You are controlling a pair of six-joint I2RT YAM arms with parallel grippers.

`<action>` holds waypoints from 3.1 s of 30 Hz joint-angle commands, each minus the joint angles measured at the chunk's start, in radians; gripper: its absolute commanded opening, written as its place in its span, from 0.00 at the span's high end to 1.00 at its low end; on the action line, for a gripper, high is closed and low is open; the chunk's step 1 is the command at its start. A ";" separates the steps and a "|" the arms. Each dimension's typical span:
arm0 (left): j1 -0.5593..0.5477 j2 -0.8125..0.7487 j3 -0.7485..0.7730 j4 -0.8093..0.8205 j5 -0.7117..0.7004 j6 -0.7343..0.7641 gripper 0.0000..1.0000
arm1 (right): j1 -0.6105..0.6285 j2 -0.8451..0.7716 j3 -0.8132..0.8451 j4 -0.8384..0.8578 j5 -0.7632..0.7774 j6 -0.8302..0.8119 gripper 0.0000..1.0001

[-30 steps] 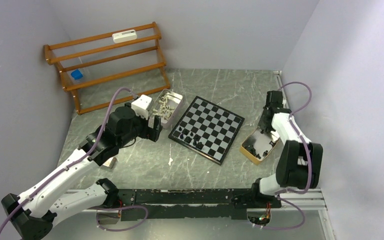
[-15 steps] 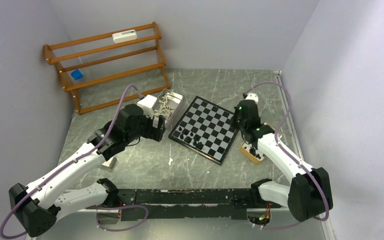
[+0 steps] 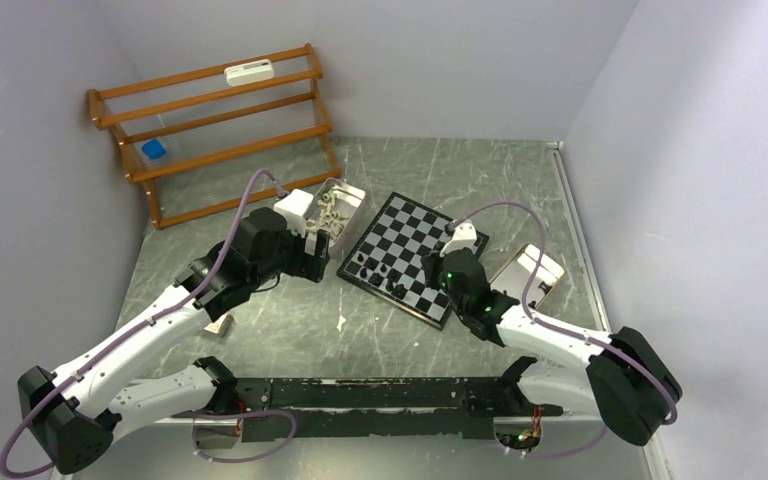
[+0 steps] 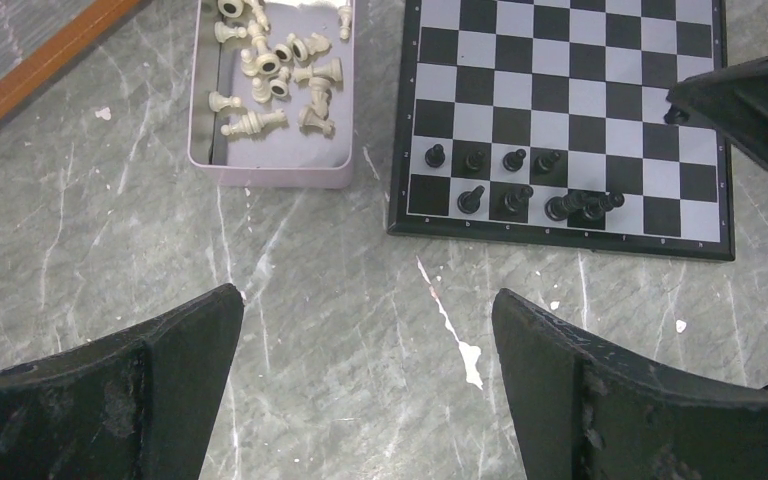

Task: Set up the chess pieces on the board
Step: Place the chess piece on the chessboard.

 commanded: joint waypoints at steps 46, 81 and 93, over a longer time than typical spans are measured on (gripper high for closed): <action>-0.001 -0.036 -0.005 0.004 -0.031 0.005 0.00 | 0.165 0.354 -0.095 0.493 0.137 -0.108 0.99; -0.004 -0.041 -0.007 0.004 -0.029 0.007 0.00 | 0.221 0.436 -0.132 0.659 0.241 -0.146 0.87; -0.003 -0.047 -0.009 0.004 -0.029 0.006 0.00 | 0.224 0.373 -0.142 0.633 0.262 -0.138 0.76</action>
